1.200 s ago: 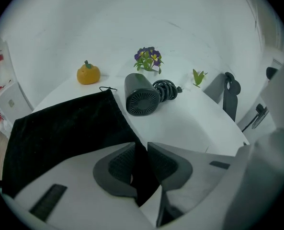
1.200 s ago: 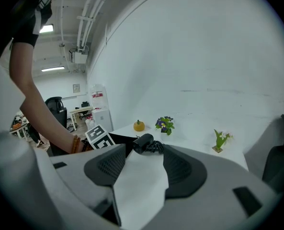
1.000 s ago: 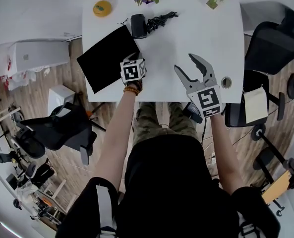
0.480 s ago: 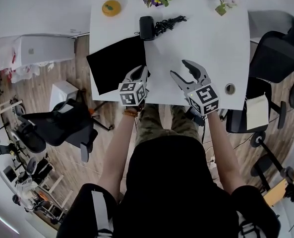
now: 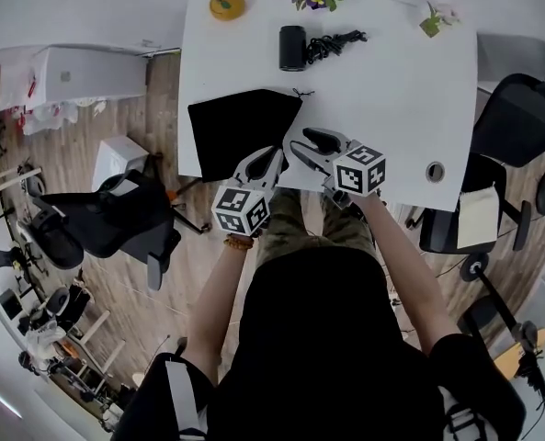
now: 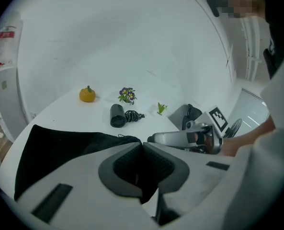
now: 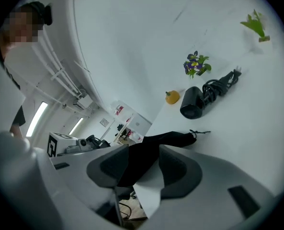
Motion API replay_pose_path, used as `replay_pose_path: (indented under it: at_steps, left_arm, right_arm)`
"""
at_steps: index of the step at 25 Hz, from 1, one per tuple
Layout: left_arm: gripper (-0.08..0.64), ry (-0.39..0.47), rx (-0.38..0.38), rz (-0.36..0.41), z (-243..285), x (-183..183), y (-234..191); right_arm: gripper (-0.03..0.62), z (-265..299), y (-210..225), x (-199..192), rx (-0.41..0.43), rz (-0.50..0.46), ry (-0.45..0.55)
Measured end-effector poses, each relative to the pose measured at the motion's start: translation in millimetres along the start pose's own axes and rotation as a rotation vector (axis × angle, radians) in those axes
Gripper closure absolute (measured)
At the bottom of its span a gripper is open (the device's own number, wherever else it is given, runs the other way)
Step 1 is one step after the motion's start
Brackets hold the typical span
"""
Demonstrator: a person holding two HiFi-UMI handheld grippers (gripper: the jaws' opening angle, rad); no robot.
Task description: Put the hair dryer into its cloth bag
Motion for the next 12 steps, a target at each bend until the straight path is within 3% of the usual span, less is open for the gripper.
replay_pose_path:
  at_steps: [12]
  left_arm:
    - [0.522,0.021,-0.11,0.055,-14,13,6]
  right_arm:
    - [0.473,18,-3,-15,0.275,0.335,0.017]
Point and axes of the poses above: the fingertips, and each gripper's own axes: z forward along the fingers, y to its right, x out of its top, the point moved 10 cm from there along -z, backward along the fingers, and after that the axes turned 4 degrees about y, right-handed, at the moved point
